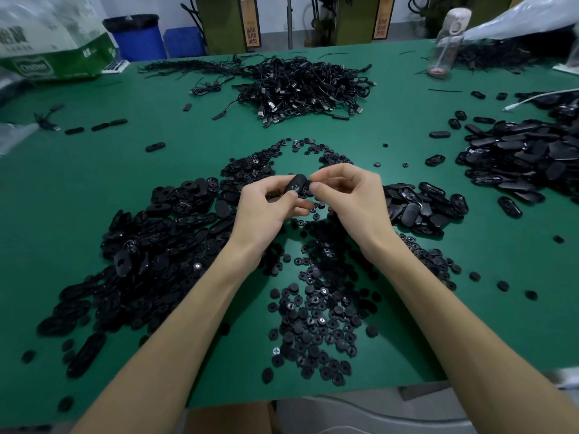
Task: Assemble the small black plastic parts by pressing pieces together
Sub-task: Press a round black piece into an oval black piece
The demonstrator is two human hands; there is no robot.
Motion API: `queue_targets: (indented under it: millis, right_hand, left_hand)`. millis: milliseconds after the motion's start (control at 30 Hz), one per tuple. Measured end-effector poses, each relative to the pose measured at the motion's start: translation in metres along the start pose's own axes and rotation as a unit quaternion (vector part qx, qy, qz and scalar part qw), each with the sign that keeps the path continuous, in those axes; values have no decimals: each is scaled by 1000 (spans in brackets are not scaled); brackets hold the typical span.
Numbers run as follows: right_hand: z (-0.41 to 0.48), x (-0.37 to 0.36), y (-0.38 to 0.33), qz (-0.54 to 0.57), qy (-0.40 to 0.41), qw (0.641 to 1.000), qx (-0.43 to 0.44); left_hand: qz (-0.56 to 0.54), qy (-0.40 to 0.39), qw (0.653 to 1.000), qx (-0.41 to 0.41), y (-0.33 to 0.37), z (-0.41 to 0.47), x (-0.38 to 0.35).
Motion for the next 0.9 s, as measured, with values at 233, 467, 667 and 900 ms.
queue_targets:
  millis: [233, 467, 667, 900]
  right_hand:
    - [0, -1, -6, -56, 6, 998, 32]
    - [-2, -1, -10, -76, 8, 996, 45]
    - [-2, -1, -8, -55, 8, 998, 29]
    - [-2, 1, -3, 18, 8, 1000, -11]
  left_hand:
    - [-2, 11, 1000, -3, -1, 1, 1]
    - [-15, 5, 1000, -7, 1, 0, 0]
    - [-27, 1, 1000, 11, 2, -2, -1]
    - [-70, 2, 997, 31, 1, -4, 1]
Point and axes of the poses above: each hand's wrist, its own z-axis towards the middle knuckle, its own x-axis out of the back of the hand, y = z × x, the point moved 7 cm from there along z, towards the middle knuckle, and after that the axes turned 4 degrees about x, right-handed, at the moved point
